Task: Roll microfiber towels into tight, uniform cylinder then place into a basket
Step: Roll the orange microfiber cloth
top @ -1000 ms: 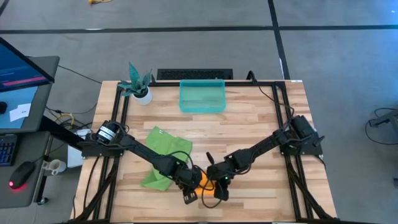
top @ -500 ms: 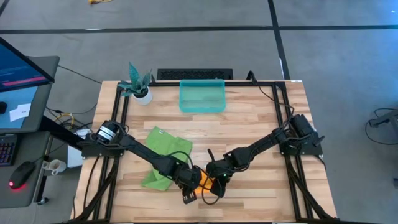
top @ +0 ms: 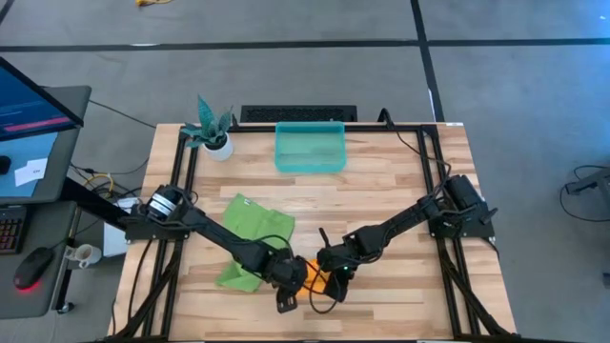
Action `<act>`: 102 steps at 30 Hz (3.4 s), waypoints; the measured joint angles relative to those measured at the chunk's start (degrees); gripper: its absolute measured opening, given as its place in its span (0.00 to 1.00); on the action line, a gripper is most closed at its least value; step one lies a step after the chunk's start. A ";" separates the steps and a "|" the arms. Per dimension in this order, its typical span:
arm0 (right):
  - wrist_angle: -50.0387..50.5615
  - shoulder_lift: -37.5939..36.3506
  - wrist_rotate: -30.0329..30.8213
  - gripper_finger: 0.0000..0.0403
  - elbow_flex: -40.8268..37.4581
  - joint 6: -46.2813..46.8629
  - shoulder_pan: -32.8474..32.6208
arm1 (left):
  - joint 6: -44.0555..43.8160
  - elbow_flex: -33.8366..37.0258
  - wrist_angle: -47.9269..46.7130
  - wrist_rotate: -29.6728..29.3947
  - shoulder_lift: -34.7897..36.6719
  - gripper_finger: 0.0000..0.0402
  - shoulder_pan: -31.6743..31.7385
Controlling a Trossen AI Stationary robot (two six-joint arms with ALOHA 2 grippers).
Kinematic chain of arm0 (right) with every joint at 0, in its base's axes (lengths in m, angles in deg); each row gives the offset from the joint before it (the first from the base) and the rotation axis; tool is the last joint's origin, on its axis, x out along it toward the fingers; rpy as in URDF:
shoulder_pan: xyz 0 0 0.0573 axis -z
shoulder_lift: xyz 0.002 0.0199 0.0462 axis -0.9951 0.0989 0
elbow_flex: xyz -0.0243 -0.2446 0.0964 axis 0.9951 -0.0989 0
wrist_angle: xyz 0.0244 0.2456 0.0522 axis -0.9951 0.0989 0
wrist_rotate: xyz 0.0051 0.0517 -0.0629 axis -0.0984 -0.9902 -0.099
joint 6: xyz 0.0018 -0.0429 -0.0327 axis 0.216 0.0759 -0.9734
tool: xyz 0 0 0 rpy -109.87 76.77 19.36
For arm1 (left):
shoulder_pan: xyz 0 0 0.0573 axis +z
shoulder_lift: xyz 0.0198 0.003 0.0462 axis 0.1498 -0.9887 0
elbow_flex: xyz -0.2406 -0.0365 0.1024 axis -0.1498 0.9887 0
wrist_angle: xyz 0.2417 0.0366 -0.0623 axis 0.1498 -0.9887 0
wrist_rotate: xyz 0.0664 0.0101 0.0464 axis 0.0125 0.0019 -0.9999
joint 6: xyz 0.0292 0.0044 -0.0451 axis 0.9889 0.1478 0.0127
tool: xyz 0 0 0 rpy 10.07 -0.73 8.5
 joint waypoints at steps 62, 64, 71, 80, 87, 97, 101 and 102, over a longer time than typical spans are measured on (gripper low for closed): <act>0.89 0.04 1.77 0.09 0.13 -1.53 -0.70 | 16.30 -4.70 -1.47 -32.30 -2.93 0.32 -9.86; 0.89 0.04 1.74 0.09 0.13 -1.57 -0.70 | 14.74 -4.70 -3.99 -31.16 -2.93 0.32 -8.97; 0.85 0.07 1.66 0.11 0.11 -1.66 -0.70 | 13.80 -4.72 -4.63 -23.68 -2.93 0.32 -7.15; 0.74 0.09 1.54 0.13 0.08 -0.89 -0.70 | 8.50 -4.04 -7.48 -20.85 -2.91 0.32 -7.13; 0.76 0.09 1.47 0.13 0.08 -0.17 -0.70 | 5.03 -2.69 -8.20 -20.94 -2.49 0.32 -7.57; 0.82 0.09 1.43 0.13 0.08 -0.15 -0.62 | 14.05 -8.85 -9.51 -37.39 1.65 0.32 -13.86; 0.85 0.11 0.99 0.13 0.08 -0.11 -0.24 | 20.88 -7.71 1.07 -32.98 1.21 0.31 -13.23; 0.87 0.11 1.01 0.13 0.11 -0.11 -0.24 | 21.42 -7.55 1.39 -31.48 0.67 0.30 -12.63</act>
